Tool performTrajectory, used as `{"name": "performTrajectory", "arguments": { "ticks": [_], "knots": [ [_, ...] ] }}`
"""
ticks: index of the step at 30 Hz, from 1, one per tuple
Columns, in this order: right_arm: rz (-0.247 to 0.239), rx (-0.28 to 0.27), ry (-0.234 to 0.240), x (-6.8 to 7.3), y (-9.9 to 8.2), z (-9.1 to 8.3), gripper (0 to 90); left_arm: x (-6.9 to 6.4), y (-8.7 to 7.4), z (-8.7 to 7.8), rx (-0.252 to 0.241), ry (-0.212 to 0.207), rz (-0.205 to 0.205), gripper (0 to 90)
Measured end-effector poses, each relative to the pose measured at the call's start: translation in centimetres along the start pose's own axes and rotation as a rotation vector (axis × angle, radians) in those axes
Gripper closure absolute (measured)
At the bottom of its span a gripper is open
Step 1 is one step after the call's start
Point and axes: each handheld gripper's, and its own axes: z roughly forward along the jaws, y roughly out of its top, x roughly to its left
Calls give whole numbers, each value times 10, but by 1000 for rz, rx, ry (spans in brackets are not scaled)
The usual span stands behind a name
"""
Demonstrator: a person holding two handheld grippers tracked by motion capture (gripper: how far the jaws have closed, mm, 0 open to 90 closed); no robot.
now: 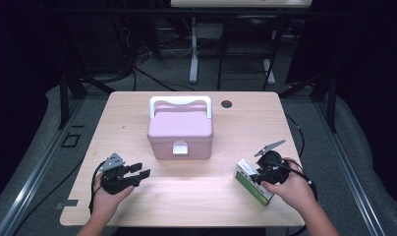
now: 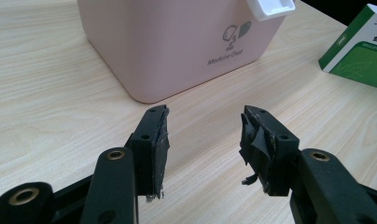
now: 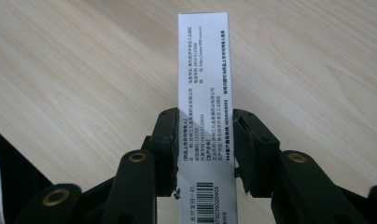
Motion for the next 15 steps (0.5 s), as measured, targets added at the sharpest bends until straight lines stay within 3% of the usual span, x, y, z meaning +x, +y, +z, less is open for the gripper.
{"name": "performTrajectory", "arguments": {
  "ticks": [15],
  "knots": [
    [95, -14, -68, -50, 8, 3, 622, 1, 0, 0, 2, 0, 1, 511]
  ]
}}
